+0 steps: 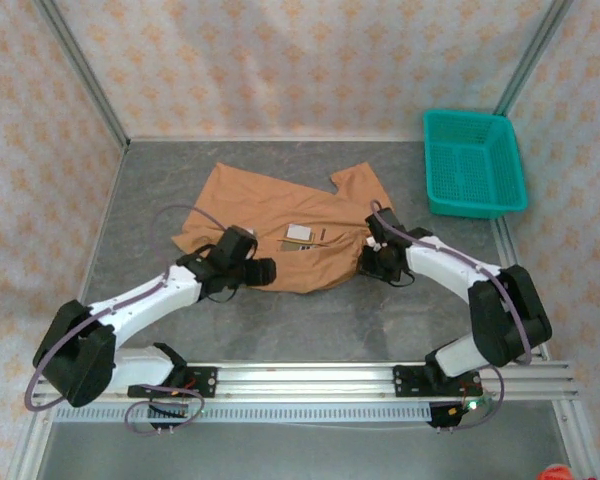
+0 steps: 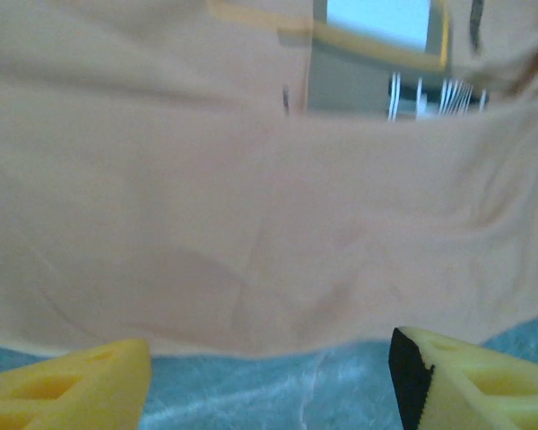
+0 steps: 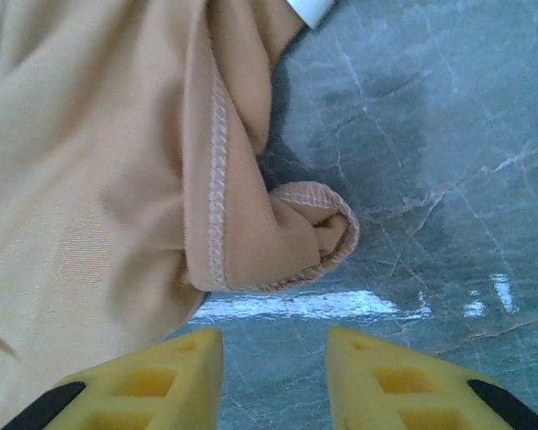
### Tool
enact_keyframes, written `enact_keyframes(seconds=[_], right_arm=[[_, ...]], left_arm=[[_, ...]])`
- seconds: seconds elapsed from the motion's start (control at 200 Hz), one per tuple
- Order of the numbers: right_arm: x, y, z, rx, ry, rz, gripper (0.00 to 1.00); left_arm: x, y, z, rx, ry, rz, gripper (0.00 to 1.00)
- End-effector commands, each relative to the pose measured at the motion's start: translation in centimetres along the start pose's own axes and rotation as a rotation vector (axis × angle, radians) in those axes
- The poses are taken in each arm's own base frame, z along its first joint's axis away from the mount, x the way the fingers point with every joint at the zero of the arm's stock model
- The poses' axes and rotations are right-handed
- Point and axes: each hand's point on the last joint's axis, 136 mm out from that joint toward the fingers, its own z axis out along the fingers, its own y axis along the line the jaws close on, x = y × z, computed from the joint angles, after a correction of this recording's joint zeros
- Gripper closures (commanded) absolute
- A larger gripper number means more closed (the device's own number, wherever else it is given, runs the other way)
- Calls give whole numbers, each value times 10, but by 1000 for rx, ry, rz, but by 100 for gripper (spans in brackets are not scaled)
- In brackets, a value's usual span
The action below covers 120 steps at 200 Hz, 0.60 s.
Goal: Fold the inside-out t-shirt
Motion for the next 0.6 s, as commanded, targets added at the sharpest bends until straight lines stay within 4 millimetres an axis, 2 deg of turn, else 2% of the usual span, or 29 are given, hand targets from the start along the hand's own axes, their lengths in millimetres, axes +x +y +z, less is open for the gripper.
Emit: enact_keyframes(seconds=[0.0,0.2,0.32,0.365,0.435,0.5,0.52,0.595], right_arm=[[-16,14,7,-44,-39,12,64],[-27,22,24,-39,-23,13,63],[-31,23,31,-33,-20,12,63],[-33,23,33,-25,-18,11,69],[-33,23,33,-21,-13,10,83],[-32,23,28,-22,-13,6,97],[-31,23,26,-21,-14,1,100],[-28,21,14,-17,-9,-17,100]], left_arm=[[-11,-36,4,107,-45,2,26],[3,-44,41,56,35,32,26],[8,-38,63,6,64,28,26],[8,-32,70,-34,70,28,26],[5,-26,79,-74,90,16,28],[1,-19,84,-110,105,3,38],[0,-17,85,-119,108,-3,45],[-5,-2,86,-163,129,-36,77]])
